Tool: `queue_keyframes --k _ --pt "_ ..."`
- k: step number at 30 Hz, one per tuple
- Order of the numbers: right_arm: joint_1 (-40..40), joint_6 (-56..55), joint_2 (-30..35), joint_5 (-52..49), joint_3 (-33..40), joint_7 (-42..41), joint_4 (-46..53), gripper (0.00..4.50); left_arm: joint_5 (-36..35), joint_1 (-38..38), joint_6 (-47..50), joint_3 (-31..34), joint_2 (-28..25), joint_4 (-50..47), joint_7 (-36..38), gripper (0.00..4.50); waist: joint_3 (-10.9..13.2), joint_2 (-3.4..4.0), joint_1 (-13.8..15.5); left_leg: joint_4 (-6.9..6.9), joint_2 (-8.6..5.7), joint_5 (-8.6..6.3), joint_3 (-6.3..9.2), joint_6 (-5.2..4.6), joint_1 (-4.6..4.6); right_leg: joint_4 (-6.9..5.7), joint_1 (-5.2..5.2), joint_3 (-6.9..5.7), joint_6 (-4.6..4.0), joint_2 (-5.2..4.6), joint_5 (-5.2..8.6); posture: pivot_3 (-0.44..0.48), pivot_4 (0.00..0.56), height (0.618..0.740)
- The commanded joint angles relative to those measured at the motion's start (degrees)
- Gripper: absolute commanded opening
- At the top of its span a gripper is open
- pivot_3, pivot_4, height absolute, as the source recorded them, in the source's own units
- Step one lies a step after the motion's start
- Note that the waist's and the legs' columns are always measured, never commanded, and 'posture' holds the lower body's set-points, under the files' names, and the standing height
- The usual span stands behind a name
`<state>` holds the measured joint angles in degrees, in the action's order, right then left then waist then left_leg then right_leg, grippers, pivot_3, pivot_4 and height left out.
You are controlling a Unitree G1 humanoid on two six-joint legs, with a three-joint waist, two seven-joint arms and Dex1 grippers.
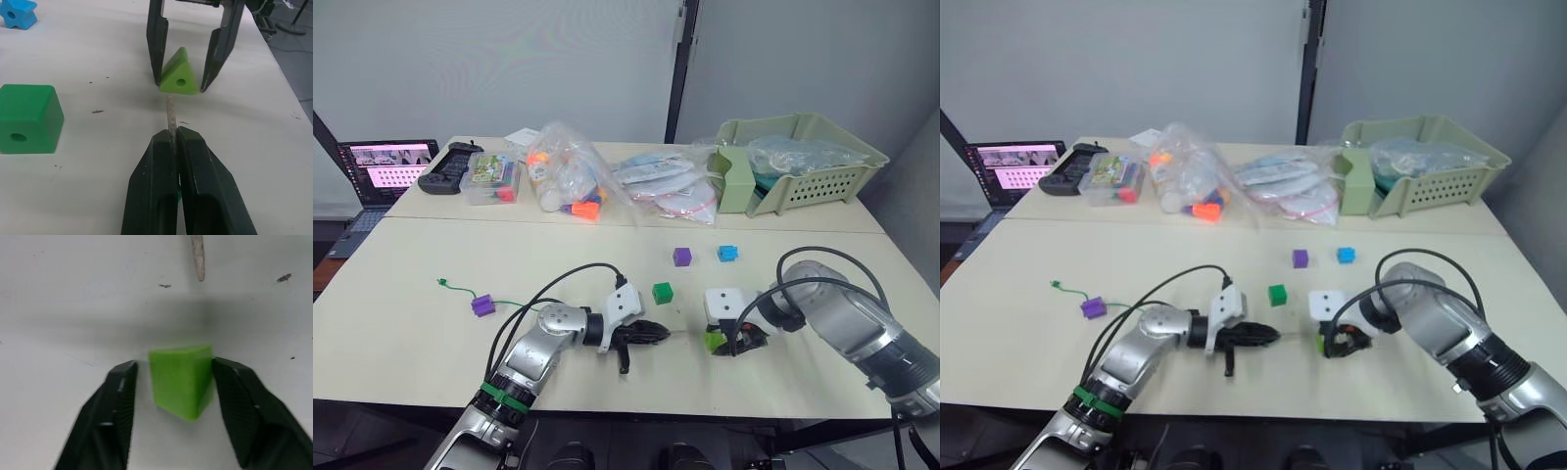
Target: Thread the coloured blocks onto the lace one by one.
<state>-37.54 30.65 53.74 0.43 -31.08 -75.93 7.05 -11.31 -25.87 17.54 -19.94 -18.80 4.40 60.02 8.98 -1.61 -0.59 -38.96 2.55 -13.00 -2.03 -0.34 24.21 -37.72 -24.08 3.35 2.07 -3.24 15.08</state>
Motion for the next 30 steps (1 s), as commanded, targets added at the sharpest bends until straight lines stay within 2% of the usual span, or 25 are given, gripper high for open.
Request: queue_keyframes --k 1,30 --pt "0.5 1.3 -0.4 1.6 1.2 0.9 0.9 1.29 -0.1 -0.3 -0.4 -0.5 0.6 -1.7 0.0 0.0 0.0 0.0 0.0 0.0 0.0 0.0 0.0 0.0 0.0 0.0 0.0 0.0 0.0 0.0 0.0 0.0 0.15 0.732" --pt "5.7 9.2 -1.7 0.0 5.8 3.9 9.0 1.28 2.5 -6.6 -5.5 -3.4 7.3 9.2 2.5 0.0 0.0 0.0 -0.1 0.0 -0.02 0.0 0.01 0.0 -0.01 -0.07 -0.04 0.02 0.0 0.02 0.0 0.0 0.15 0.732"
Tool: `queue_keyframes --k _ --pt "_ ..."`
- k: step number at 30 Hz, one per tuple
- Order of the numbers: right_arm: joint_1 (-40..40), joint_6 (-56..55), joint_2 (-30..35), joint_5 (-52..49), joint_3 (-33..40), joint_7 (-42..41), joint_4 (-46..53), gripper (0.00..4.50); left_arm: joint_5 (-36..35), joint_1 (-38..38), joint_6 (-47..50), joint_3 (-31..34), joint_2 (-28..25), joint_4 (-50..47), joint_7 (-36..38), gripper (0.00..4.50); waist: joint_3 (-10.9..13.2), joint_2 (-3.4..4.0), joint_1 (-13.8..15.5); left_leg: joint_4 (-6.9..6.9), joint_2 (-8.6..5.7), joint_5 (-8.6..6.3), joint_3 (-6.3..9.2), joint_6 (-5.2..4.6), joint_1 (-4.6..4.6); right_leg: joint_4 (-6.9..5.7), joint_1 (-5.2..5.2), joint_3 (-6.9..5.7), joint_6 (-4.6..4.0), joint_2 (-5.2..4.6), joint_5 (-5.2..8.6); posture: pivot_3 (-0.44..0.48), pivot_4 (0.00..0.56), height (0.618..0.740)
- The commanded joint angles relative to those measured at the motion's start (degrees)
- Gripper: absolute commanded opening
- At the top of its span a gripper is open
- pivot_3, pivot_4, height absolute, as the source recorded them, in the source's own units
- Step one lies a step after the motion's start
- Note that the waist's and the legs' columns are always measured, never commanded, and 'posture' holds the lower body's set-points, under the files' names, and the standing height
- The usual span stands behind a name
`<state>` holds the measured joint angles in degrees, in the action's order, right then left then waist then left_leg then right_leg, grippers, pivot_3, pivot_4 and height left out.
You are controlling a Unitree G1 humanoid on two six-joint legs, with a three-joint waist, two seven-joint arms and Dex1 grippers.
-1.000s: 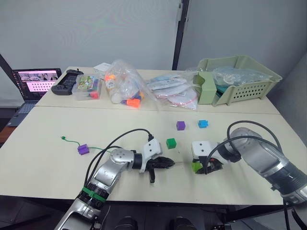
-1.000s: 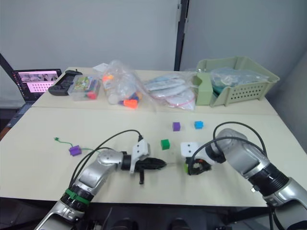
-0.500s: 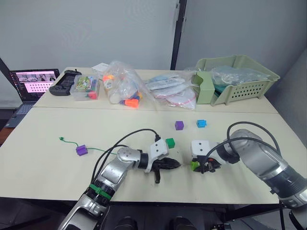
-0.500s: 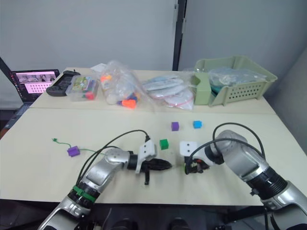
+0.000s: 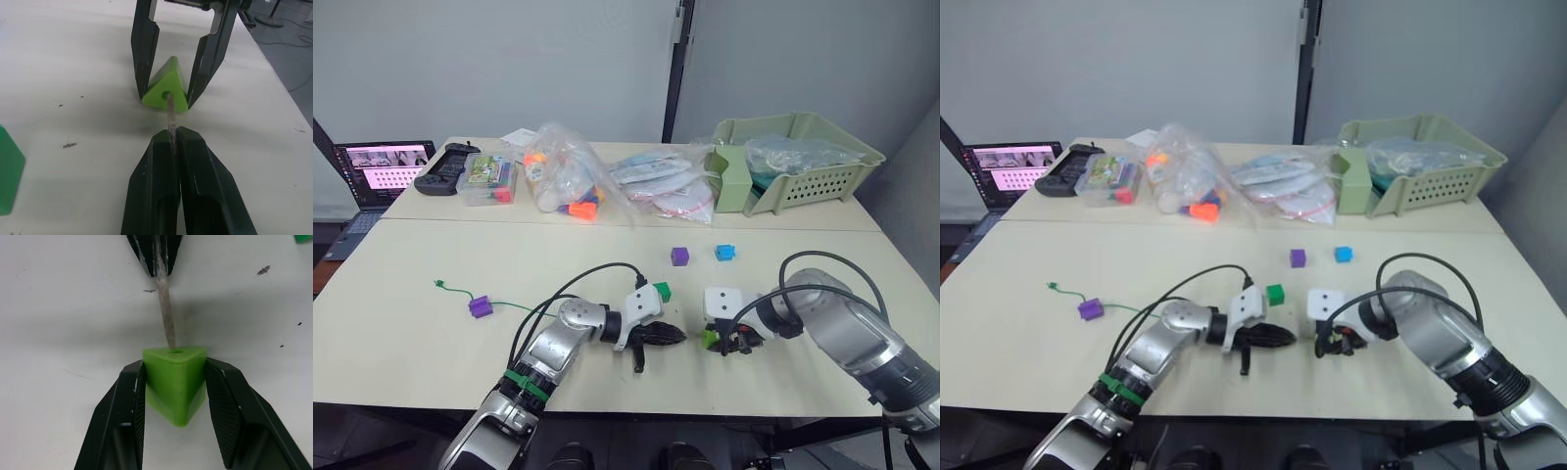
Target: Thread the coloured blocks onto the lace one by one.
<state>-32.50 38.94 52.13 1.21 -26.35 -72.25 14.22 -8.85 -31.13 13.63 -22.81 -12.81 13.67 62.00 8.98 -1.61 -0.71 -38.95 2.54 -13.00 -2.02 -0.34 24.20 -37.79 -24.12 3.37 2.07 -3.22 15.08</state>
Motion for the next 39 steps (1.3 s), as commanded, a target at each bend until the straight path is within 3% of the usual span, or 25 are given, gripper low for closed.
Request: queue_keyframes --k 1,16,25,31,37,38,39 --pt "0.8 1.2 0.0 -0.8 1.2 0.4 2.1 1.28 0.1 -1.5 -1.7 -0.7 1.7 0.3 0.6 0.0 0.0 0.0 0.0 0.0 0.0 0.0 0.0 0.0 0.0 0.0 0.0 0.0 0.0 0.0 0.0 0.0 0.15 0.732" --pt "3.0 3.8 0.3 -1.5 2.8 1.9 4.7 1.28 2.4 -4.7 -3.6 -1.2 7.2 6.7 -0.4 0.0 0.0 0.0 0.1 -0.01 -0.04 0.0 0.01 0.0 0.02 0.0 -0.01 0.01 0.01 -0.02 0.0 0.0 0.15 0.732" --pt "3.1 3.9 -0.2 -1.9 2.5 2.7 4.5 1.28 2.6 -3.6 -2.7 -0.3 3.6 3.5 1.0 2.97 0.0 0.0 0.0 0.0 -0.04 0.0 0.02 0.0 0.02 0.01 -0.01 0.02 0.01 -0.01 0.0 0.0 0.15 0.732" --pt "2.2 3.4 -0.7 -1.9 2.0 2.7 3.4 1.28 2.7 -1.8 -2.5 -0.5 -1.1 0.5 2.4 2.99 0.0 0.0 0.0 0.0 -0.03 0.0 0.03 0.0 0.0 -0.02 -0.01 0.02 0.0 0.0 0.0 0.0 0.15 0.732" --pt "1.8 3.5 -1.1 -1.7 1.9 2.6 3.4 1.28 3.2 -1.6 -2.5 -1.1 -1.1 1.2 1.7 2.99 0.0 0.0 0.0 -0.01 -0.03 0.0 0.02 0.0 0.01 -0.02 0.0 0.02 0.0 -0.01 0.0 0.0 0.15 0.732" --pt "1.8 3.5 -1.1 -1.7 1.9 2.6 3.4 1.28 3.2 -1.8 -2.4 -1.1 -0.9 1.3 1.6 2.43 0.0 0.0 0.0 -0.01 -0.03 0.0 0.02 0.0 0.01 -0.02 0.0 0.02 0.01 -0.01 0.0 0.0 0.15 0.732" --pt "1.8 3.5 -1.2 -1.7 1.9 2.6 3.4 1.28 3.2 -1.9 -2.4 -1.1 -0.7 1.4 1.5 2.18 0.0 0.0 0.0 -0.01 -0.03 0.0 0.02 0.0 0.01 -0.02 0.0 0.02 0.0 -0.01 0.0 0.0 0.15 0.732"
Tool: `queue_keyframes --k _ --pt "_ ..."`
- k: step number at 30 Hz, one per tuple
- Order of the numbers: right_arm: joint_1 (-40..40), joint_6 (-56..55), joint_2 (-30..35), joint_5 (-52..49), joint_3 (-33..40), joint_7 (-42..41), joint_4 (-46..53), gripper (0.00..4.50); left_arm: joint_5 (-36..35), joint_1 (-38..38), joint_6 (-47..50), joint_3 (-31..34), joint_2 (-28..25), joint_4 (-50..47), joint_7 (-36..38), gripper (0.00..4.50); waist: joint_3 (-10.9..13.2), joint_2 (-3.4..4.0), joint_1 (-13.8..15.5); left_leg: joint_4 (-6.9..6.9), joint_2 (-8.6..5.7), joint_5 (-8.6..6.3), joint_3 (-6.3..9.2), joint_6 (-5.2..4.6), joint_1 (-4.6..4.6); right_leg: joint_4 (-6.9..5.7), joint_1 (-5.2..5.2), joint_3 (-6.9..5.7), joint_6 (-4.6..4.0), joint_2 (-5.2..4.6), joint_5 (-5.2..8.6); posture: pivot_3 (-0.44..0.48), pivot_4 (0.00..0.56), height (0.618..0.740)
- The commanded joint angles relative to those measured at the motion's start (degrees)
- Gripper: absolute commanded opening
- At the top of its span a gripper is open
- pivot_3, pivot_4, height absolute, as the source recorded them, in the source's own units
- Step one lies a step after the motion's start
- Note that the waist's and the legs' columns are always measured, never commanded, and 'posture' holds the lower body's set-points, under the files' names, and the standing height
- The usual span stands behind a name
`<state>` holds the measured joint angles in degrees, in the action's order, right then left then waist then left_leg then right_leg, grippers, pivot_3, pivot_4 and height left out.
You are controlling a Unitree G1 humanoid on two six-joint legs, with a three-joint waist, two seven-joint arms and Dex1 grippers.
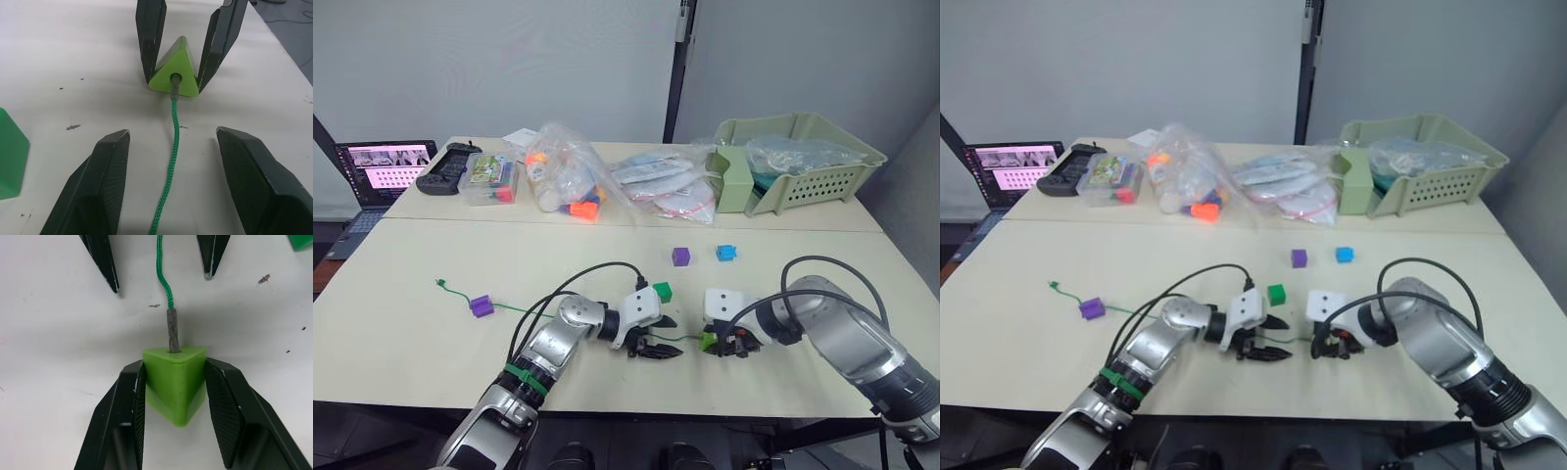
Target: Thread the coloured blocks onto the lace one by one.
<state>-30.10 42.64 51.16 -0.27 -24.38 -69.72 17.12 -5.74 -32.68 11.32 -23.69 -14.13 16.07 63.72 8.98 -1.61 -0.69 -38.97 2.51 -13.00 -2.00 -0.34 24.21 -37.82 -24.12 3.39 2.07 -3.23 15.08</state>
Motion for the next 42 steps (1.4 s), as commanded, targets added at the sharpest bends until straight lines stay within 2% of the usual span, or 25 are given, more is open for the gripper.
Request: queue_keyframes --k 1,6,7,11,23,28,29,31,42 --pt "-0.5 -0.2 -0.2 -0.2 -0.1 0.1 0.6 1.28 0.1 -0.4 -0.1 -0.3 0.8 -1.0 -0.1 1.84 0.0 0.0 0.0 0.0 0.0 0.0 0.0 0.0 0.0 0.0 0.0 0.0 0.0 0.0 0.0 0.0 0.15 0.732" --pt "-0.1 0.1 0.2 -0.3 0.2 0.2 1.3 1.28 0.9 -0.8 -2.6 -0.3 1.0 0.5 0.0 0.17 0.0 0.0 0.0 0.0 0.0 0.0 0.0 0.0 0.0 0.0 0.0 0.0 0.0 0.0 0.0 0.0 0.15 0.732" --pt "0.1 0.2 0.3 -0.3 0.3 0.2 1.5 1.28 0.9 -0.8 -2.7 -0.4 1.0 0.6 0.2 0.0 0.0 0.0 0.0 0.0 0.0 0.0 0.0 0.0 0.0 0.0 0.0 0.0 0.0 0.0 0.0 0.0 0.15 0.732" --pt "0.3 0.3 0.5 -0.3 0.3 0.3 1.7 1.28 0.7 -0.8 -2.7 -0.4 1.4 0.8 1.1 0.0 0.0 0.0 0.0 0.0 0.0 0.0 0.0 0.0 0.0 -0.01 -0.01 0.0 0.0 0.0 0.0 0.0 0.15 0.732" --pt "0.4 0.8 0.4 -0.3 0.2 0.5 2.4 1.28 2.2 -5.2 -4.2 -1.2 8.2 7.2 -1.0 0.0 0.0 0.0 0.1 -0.03 -0.03 0.0 -0.01 0.0 0.03 0.0 0.0 0.01 0.0 -0.01 0.0 0.0 0.15 0.732" --pt "1.0 1.1 0.7 -0.5 0.2 0.9 2.9 1.28 2.3 -5.5 -4.3 -1.3 9.4 8.0 -1.0 0.0 0.0 -0.01 0.3 -0.04 -0.03 0.0 0.01 0.0 0.02 0.0 0.03 0.01 0.0 -0.02 0.0 0.0 0.15 0.732" --pt "1.1 1.2 0.7 -0.5 0.3 1.0 3.0 1.28 2.1 -5.4 -3.8 -1.0 9.3 8.0 -1.1 0.44 0.0 -0.01 0.4 -0.05 -0.04 0.0 0.01 0.0 0.02 0.02 0.04 0.01 0.01 -0.02 0.0 0.0 0.15 0.732" --pt "1.1 1.4 0.8 -0.7 0.3 1.1 3.1 1.28 1.9 -5.3 -3.0 -0.6 9.0 7.9 -0.9 0.84 0.0 -0.01 0.4 -0.05 -0.04 0.0 0.01 0.0 0.02 0.02 0.04 0.01 0.02 -0.03 -0.01 0.0 0.15 0.732" --pt "1.1 0.9 0.0 -1.0 0.3 1.5 2.6 1.28 0.2 -4.5 -0.2 0.9 5.6 3.0 1.3 4.46 0.0 0.0 0.1 -0.02 -0.02 0.0 0.02 0.0 0.01 -0.02 0.0 0.01 0.01 0.01 -0.01 0.0 0.15 0.732"
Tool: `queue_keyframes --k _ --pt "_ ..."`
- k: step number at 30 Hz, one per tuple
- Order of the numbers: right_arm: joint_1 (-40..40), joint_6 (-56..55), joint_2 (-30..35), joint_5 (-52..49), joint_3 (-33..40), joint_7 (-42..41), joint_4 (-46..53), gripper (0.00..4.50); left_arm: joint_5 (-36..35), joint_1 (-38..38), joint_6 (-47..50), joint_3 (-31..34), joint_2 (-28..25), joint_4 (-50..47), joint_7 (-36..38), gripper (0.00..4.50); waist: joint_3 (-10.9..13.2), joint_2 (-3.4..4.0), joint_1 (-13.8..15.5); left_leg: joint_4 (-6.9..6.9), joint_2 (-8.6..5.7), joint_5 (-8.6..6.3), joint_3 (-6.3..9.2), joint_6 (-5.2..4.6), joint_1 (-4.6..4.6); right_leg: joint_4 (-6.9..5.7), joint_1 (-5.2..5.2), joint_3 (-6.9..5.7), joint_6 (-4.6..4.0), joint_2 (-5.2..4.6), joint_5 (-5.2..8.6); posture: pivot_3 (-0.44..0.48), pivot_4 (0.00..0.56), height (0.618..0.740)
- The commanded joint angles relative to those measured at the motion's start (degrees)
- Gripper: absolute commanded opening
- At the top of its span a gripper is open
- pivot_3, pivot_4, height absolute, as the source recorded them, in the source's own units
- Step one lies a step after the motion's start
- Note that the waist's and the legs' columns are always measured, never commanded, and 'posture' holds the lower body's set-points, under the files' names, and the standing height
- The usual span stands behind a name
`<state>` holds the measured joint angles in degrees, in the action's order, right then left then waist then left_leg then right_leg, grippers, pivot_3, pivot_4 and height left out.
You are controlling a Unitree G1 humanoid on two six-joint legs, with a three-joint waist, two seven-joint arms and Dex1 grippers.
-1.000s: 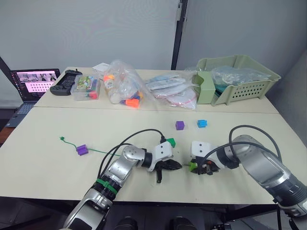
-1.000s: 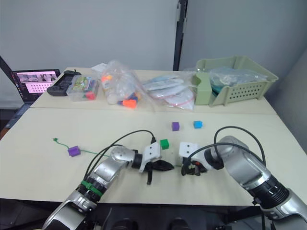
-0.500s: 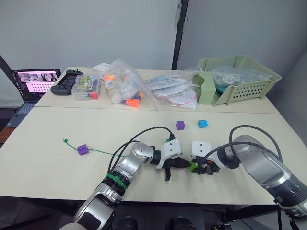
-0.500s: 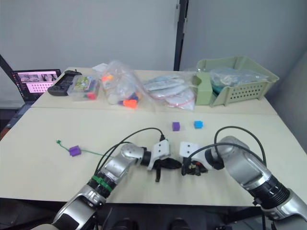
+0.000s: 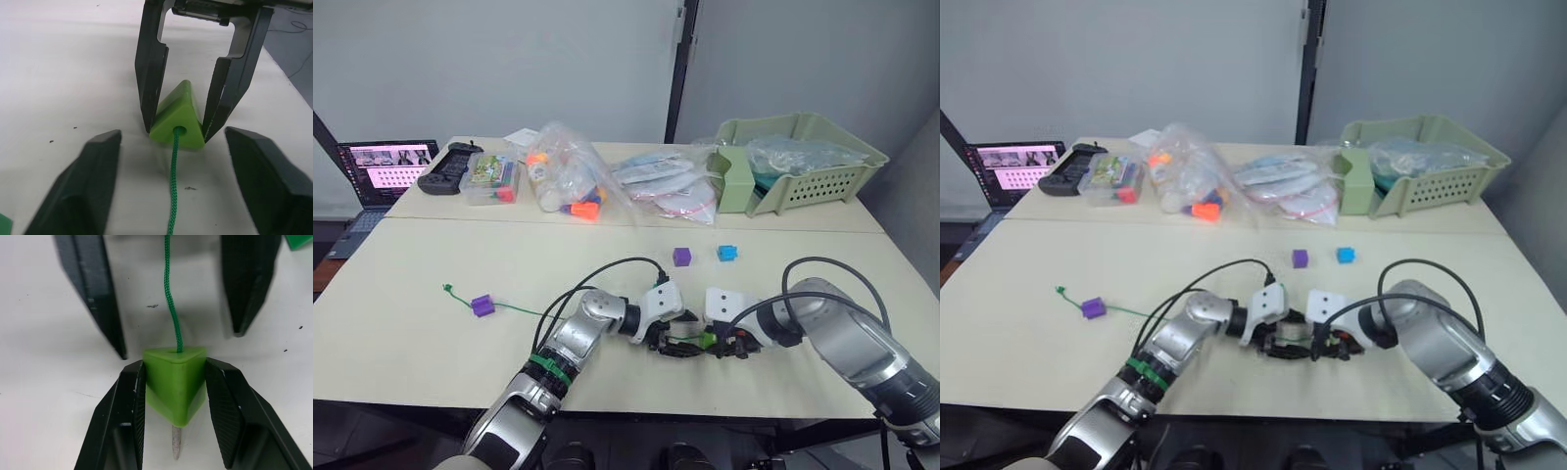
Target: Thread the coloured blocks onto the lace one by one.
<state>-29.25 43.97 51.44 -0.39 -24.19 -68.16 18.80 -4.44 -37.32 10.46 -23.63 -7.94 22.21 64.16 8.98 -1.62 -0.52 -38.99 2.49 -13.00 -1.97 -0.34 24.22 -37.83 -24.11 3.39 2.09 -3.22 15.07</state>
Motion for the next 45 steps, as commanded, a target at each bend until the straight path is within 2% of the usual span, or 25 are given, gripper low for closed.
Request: queue_keyframes --k 1,4,6,9,12,18,27,33,38,43,45 --pt "0.2 -0.4 -0.4 -0.9 0.1 0.0 0.9 1.28 -1.3 0.2 0.9 0.9 -1.0 -3.5 1.0 4.5 0.0 0.0 -0.1 0.0 0.0 0.0 0.01 0.0 0.0 -0.01 0.0 0.0 0.0 0.0 0.0 0.0 0.15 0.732" --pt "0.2 -0.4 -0.4 -1.0 0.3 0.1 0.9 1.28 -1.6 0.7 1.4 1.2 -2.1 -4.4 1.1 4.5 0.0 0.0 -0.2 0.01 0.0 0.0 0.02 0.0 0.0 -0.03 0.0 0.0 0.0 0.0 0.0 0.0 0.15 0.732" --pt "0.2 -0.6 -0.4 -1.8 0.9 -0.1 1.4 2.36 -1.6 1.2 1.3 1.3 -3.1 -4.8 1.4 4.5 0.0 0.0 -0.2 0.0 0.0 0.0 0.02 0.0 0.0 -0.03 0.0 0.0 0.0 0.0 0.0 0.0 0.15 0.732" --pt "0.2 -0.2 -0.1 -2.9 1.9 -0.4 2.1 3.25 -1.6 1.5 1.1 1.1 -3.6 -4.9 1.8 4.5 0.0 0.0 -0.2 0.0 0.0 0.0 0.02 0.0 0.01 -0.05 -0.02 0.0 0.0 0.0 0.0 0.0 0.15 0.732" --pt "0.4 -0.4 0.9 -3.6 3.2 -0.3 2.4 4.4 -1.8 1.3 0.7 0.8 -3.3 -4.8 2.5 4.5 0.0 0.0 0.1 -0.01 -0.02 0.0 0.01 0.0 0.01 -0.04 -0.01 0.0 0.0 -0.02 0.0 0.0 0.15 0.732" --pt "6.7 4.1 5.7 -9.6 12.2 0.0 9.1 4.46 -1.1 -0.3 -2.0 -0.4 -0.5 -2.9 3.0 4.5 0.0 0.0 1.0 -0.03 -0.08 0.0 0.01 0.0 0.07 0.03 0.0 0.01 0.02 -0.08 0.01 0.0 0.15 0.732" --pt "21.6 11.8 9.4 -13.8 27.8 7.2 18.7 4.46 2.4 -4.8 -5.5 -2.9 5.5 6.0 1.1 4.5 0.0 -0.02 1.2 -0.05 -0.11 0.0 0.03 0.0 0.06 0.06 0.05 0.05 0.05 -0.07 0.02 0.0 0.15 0.732" --pt "25.7 14.4 9.7 -15.9 31.6 10.4 22.2 4.46 4.9 -6.4 -6.4 -4.2 7.1 10.2 0.7 4.5 0.0 -0.04 0.8 -0.03 -0.11 0.0 0.04 0.0 0.05 0.05 0.04 0.08 0.07 -0.04 0.03 0.0 0.15 0.732" --pt "27.6 15.5 8.9 -17.3 33.5 12.9 23.6 4.5 7.8 -8.2 -4.0 -5.2 7.9 14.6 -1.2 2.99 0.0 -0.05 1.1 -0.04 -0.15 0.0 0.05 0.0 0.05 0.06 0.08 0.08 0.11 -0.06 0.04 0.0 0.15 0.732" --pt "26.6 12.6 8.9 -17.1 31.0 14.5 21.1 4.5 8.3 -8.2 -4.1 -5.0 7.4 14.9 -1.1 1.35 0.0 -0.05 1.0 -0.02 -0.15 0.0 0.06 0.0 0.02 0.07 0.08 0.1 0.13 -0.05 0.05 0.0 0.15 0.732" --pt "24.7 10.0 8.8 -16.0 28.1 14.9 18.8 4.5 8.2 -7.7 -4.0 -5.1 6.8 14.2 -0.6 1.34 0.0 -0.05 0.8 -0.02 -0.15 0.0 0.06 0.0 0.01 0.07 0.09 0.11 0.13 -0.05 0.05 0.0 0.15 0.732"
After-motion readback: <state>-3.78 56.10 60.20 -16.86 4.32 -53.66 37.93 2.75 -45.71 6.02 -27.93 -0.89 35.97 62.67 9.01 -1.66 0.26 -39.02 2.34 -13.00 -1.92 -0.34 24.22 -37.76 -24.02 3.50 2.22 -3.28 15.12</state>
